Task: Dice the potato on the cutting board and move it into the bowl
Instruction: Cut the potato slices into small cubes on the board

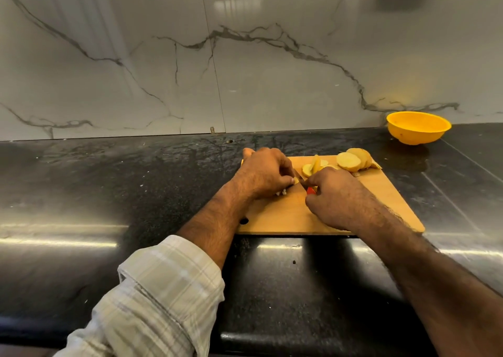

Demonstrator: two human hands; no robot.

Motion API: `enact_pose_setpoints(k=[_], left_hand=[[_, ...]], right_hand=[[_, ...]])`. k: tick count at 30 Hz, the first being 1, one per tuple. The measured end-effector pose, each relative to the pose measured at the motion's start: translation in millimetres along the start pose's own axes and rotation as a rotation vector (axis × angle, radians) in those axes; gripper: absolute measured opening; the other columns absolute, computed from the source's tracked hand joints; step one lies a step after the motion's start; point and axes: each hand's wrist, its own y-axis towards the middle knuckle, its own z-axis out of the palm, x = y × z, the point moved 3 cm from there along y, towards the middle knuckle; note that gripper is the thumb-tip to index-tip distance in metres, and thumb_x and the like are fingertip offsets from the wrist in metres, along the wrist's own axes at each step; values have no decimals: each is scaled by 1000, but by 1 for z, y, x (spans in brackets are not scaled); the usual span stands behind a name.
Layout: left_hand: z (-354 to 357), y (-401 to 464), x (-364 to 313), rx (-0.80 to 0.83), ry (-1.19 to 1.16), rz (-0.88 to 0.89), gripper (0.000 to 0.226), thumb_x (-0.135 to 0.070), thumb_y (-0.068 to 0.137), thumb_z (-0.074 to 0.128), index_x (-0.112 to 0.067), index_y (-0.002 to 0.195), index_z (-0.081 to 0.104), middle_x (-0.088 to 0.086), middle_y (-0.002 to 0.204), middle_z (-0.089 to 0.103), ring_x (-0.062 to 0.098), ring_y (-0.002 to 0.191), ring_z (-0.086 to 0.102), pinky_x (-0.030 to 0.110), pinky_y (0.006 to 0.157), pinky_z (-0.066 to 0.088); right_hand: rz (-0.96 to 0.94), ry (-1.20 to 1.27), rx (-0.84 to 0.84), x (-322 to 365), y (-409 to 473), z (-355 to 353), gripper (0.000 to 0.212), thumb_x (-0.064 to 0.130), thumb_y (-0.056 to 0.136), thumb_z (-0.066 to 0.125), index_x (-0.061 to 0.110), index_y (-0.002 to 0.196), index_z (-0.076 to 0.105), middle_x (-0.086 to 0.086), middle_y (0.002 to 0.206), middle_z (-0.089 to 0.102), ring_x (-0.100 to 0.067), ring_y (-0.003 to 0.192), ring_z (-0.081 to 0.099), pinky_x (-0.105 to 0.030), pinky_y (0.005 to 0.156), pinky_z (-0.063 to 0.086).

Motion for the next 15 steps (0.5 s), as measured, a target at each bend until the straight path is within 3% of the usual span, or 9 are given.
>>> enact_pose_setpoints(k=[5, 12, 15], left_hand=[[0, 0, -2, -18, 20, -31, 14, -47, 92, 75, -33, 94, 79, -19, 99, 70, 7, 104, 58, 51, 103, 30], [0, -1, -1, 26, -77, -9, 6, -36, 93, 78, -35, 98, 81, -19, 102, 71, 8, 108, 61, 55, 110, 31], [-1, 3, 2, 74, -86, -15, 7, -31, 91, 80, -35, 96, 82, -19, 101, 73, 9, 108, 63, 58, 111, 35]], right_hand=[[13, -26, 10, 6, -2, 2, 41, 26, 94, 66, 25, 135, 66, 1, 109, 61, -18, 96, 56, -29, 75, 50], [26, -30, 36, 11, -7, 1, 39, 26, 97, 65, 22, 135, 64, -1, 111, 63, -17, 96, 57, -27, 69, 47], [12, -32, 47, 13, -9, 1, 38, 26, 96, 66, 20, 134, 66, -1, 111, 64, -18, 97, 59, -29, 76, 53]])
